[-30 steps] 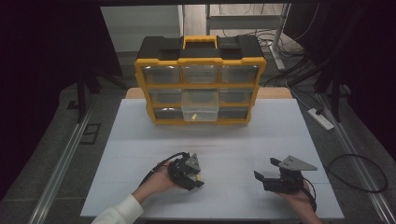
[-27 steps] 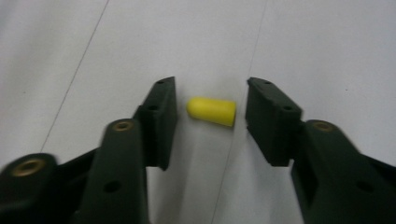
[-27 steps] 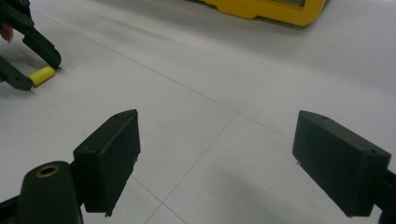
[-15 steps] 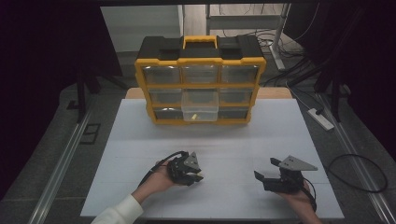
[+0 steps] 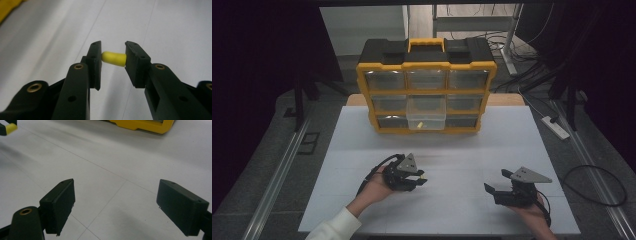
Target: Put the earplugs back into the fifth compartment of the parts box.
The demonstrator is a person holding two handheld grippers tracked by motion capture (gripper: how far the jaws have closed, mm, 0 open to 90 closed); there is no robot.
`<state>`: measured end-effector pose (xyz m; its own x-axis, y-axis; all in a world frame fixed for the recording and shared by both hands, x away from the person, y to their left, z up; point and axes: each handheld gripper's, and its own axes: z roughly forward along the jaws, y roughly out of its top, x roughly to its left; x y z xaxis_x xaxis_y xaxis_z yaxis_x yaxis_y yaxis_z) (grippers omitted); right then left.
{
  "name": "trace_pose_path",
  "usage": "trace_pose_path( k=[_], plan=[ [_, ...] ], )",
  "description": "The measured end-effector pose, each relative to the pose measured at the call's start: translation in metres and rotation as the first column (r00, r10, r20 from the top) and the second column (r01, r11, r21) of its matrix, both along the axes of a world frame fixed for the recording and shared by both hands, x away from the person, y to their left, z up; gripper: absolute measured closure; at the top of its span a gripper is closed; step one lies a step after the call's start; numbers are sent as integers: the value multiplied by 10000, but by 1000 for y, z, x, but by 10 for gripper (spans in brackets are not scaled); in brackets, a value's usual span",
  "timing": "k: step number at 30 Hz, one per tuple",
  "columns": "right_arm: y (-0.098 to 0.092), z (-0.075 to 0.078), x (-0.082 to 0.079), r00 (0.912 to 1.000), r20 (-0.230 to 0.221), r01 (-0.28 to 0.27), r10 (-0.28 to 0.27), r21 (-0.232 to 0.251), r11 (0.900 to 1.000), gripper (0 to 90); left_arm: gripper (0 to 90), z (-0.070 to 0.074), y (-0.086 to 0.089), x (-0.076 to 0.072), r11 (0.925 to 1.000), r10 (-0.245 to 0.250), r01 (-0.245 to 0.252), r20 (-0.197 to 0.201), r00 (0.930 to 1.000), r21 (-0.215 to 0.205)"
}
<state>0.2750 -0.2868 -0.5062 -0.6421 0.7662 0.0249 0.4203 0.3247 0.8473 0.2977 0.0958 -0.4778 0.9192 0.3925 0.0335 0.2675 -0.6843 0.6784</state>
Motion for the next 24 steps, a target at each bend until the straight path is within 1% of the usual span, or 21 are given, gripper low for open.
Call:
trace_pose_path(
  k=[3,5,7,8,9,10,13,14,15,16,17,20,24],
  plan=[
    [0,0,0,10000,-40,10,-10,-40,10000,158,663,6,3,0,9992,207,-204,86,9997,-329],
    [0,0,0,10000,-42,9,-10,-44,10000,158,663,9,3,0,9987,310,-301,202,9993,-419],
    [0,0,0,10000,-40,5,-5,-67,10000,158,663,14,6,2,9976,438,-422,291,9986,-549],
    [1,0,0,10000,-41,7,-7,-69,10000,157,663,14,6,2,9976,438,-422,291,9986,-549],
    [1,0,0,10000,-48,6,-7,-71,10000,157,663,18,7,4,9959,555,-530,327,9979,-738],
    [1,-1,0,10000,-54,6,-6,-72,10000,158,663,21,8,5,9949,605,-576,331,9976,-833],
    [1,-1,0,10000,-62,1,-2,-78,10000,157,664,29,11,9,9915,766,-719,402,9962,-1084],
    [1,-1,0,10000,-62,1,-2,-78,10000,157,663,29,11,9,9915,766,-719,402,9962,-1084],
    [0,-1,0,10000,-61,-2,2,-71,10000,157,663,34,13,12,9879,848,-789,389,9956,-1334],
    [0,-1,0,10000,-61,-2,2,-71,10000,157,662,34,13,12,9879,848,-789,389,9956,-1334],
    [0,-1,0,10000,-61,0,0,-63,10000,158,662,39,14,14,9848,944,-870,425,9946,-1502],
    [0,-1,0,10000,-90,-2,2,-51,10000,157,661,47,16,19,9800,1095,-995,493,9928,-1723],
    [0,-1,0,10000,-53,-27,27,-68,10000,157,661,61,21,26,9694,1339,-1196,537,9895,-2145]
  ],
)
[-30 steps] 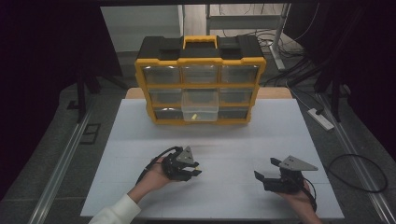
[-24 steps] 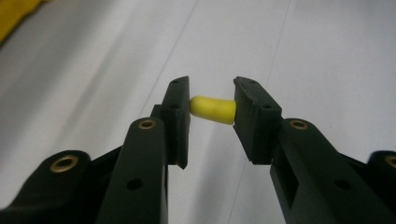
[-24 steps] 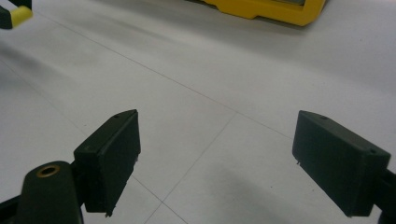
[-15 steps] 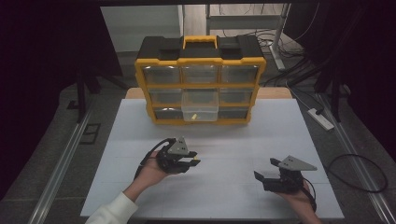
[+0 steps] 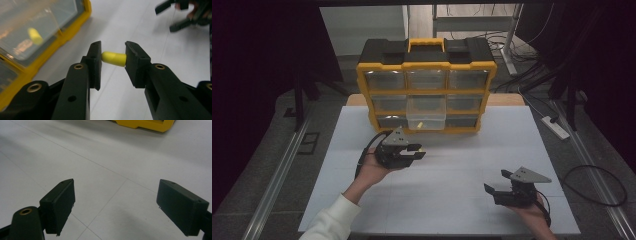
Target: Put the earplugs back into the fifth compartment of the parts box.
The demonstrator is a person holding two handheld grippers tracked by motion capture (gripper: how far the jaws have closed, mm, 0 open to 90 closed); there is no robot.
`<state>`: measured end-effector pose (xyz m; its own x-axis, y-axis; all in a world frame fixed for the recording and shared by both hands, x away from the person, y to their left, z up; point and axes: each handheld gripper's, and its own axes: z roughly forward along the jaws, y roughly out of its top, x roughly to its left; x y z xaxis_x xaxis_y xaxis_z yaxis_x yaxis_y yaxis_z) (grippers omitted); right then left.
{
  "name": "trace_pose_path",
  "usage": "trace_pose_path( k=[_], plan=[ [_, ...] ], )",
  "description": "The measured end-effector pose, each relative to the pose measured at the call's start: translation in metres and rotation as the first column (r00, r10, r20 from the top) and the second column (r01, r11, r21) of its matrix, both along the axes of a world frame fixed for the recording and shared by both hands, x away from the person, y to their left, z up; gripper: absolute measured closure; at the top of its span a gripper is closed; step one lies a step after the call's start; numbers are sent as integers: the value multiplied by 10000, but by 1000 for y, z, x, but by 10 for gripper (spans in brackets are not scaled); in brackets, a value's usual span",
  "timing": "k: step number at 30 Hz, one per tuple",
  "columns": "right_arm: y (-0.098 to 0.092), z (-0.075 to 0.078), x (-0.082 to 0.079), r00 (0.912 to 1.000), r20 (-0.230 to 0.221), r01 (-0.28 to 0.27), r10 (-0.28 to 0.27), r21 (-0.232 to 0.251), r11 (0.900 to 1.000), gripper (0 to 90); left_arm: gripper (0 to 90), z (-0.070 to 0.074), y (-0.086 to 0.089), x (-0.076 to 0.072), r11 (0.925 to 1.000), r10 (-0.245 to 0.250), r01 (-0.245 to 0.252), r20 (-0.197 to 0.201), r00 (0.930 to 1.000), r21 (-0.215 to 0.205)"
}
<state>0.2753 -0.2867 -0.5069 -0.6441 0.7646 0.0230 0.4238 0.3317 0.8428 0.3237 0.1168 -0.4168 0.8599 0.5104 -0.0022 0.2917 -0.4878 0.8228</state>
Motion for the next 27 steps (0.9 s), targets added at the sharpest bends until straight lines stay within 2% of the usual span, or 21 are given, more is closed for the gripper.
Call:
trace_pose_path(
  k=[8,17,27],
  plan=[
    [0,0,0,10000,-23,-5,5,12,10000,157,661,21,3,11,9989,305,-300,139,9994,-362],
    [-1,0,0,10000,-16,-4,4,36,10000,157,662,45,0,25,9974,515,-493,413,9978,-520],
    [-1,0,0,10000,-22,-10,10,52,10000,157,662,62,-5,40,9947,794,-748,656,9947,-709]
  ],
)
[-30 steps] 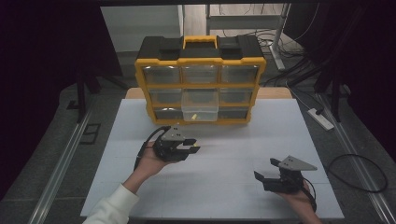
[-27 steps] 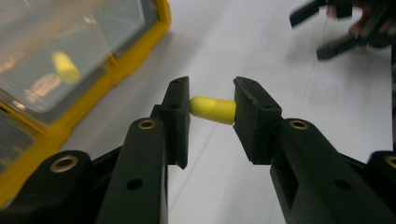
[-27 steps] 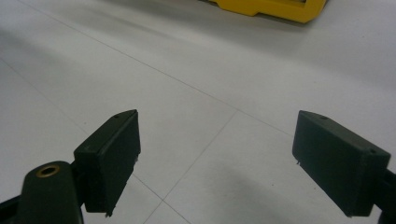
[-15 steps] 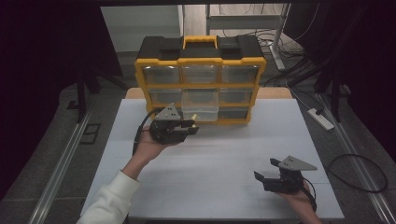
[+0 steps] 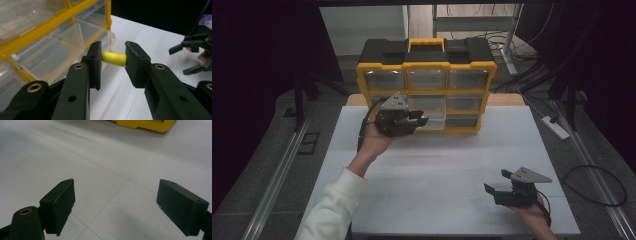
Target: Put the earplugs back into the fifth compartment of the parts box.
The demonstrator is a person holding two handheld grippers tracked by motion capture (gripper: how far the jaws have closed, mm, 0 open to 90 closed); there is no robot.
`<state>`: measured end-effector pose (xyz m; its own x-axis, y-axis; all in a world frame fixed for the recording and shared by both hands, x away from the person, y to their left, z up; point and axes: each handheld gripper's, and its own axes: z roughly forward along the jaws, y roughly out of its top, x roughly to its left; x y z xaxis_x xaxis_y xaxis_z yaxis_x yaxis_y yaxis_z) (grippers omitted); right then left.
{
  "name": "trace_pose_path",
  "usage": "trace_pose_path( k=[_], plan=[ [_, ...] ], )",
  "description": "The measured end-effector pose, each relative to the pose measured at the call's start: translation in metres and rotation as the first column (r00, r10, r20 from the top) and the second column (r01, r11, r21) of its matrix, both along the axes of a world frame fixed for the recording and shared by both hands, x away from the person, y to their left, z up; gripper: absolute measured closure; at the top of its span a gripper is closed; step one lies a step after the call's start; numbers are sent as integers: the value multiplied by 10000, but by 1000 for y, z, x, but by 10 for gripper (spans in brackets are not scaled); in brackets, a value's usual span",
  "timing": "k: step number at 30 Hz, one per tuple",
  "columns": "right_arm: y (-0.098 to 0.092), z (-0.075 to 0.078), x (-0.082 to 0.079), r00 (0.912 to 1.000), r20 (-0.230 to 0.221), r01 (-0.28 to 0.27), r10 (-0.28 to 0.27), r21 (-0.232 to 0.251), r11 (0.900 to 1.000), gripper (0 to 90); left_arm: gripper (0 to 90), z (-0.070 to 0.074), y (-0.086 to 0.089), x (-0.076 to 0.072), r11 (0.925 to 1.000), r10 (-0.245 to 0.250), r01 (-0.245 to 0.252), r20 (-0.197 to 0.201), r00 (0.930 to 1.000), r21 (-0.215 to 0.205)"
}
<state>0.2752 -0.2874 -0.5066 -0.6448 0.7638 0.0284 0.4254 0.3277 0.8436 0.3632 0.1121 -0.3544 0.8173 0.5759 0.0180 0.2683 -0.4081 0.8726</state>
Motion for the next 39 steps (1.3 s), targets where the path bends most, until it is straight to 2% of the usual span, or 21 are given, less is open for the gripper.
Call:
trace_pose_path(
  k=[11,17,25,29,32,36,39],
  plan=[
    [0,0,0,10000,-9,14,-14,-8,10000,158,661,11,-3,23,9986,520,-520,54,9986,17],
    [0,0,0,10000,-17,0,0,-15,10000,157,658,8,-9,36,9966,810,-810,37,9967,124],
    [0,0,0,10000,-43,3,-3,-3,10000,157,641,3,-13,50,9940,1093,-1091,-234,9937,93],
    [-1,0,0,10000,-40,4,-4,-5,10000,158,439,1,-14,53,9904,1382,-1380,-365,9897,70],
    [-1,0,0,10000,-39,18,-18,1,10000,158,368,2,-10,53,9909,1293,-1313,-628,9896,-282],
    [-1,-1,0,10000,-49,23,-23,-13,10000,158,283,5,-6,49,9932,1009,-1051,-804,9916,-498],
    [0,-1,0,10000,-50,19,-19,-31,10000,158,262,8,-4,44,9942,885,-927,-747,9933,-551]
  ],
)
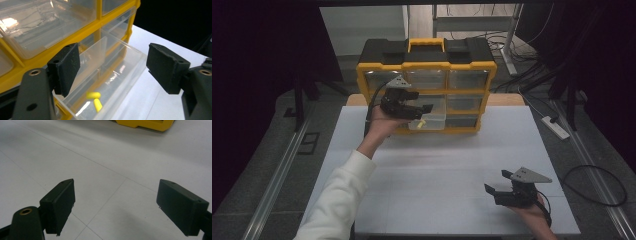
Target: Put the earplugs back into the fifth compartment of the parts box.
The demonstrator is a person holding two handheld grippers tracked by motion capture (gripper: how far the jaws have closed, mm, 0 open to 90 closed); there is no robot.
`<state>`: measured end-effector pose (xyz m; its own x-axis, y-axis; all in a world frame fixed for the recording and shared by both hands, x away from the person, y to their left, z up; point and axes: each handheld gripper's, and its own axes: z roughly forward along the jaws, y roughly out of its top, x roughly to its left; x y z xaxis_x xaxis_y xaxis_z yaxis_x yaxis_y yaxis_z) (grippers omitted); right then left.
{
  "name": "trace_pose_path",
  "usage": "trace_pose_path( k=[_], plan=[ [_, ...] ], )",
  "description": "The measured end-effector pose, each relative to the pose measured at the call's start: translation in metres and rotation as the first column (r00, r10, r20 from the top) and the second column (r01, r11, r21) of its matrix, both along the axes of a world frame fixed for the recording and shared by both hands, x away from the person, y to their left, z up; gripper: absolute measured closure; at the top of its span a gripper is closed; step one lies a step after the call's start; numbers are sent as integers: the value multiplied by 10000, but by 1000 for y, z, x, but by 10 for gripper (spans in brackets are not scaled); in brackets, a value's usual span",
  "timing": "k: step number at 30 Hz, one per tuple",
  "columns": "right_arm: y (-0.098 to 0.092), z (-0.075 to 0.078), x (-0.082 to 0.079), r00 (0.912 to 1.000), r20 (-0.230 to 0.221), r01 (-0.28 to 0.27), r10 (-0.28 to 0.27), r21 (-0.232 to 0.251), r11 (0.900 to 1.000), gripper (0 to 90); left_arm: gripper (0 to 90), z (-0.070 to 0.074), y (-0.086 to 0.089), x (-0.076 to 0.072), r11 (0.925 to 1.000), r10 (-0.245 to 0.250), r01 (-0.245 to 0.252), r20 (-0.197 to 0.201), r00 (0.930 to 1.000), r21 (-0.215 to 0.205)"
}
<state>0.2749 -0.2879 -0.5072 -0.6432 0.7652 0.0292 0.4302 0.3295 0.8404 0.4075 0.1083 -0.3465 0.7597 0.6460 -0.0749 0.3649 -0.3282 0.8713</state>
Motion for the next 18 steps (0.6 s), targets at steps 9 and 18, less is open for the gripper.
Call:
trace_pose_path(
  k=[9,18],
  plan=[
    [-1,0,2,10000,29,17,-18,94,10000,158,251,1,4,-16,9987,-511,511,230,9984,12],
    [0,-1,8,10000,36,-31,30,267,9996,163,251,-5,18,-36,9980,-612,617,380,9974,-146]
  ],
)
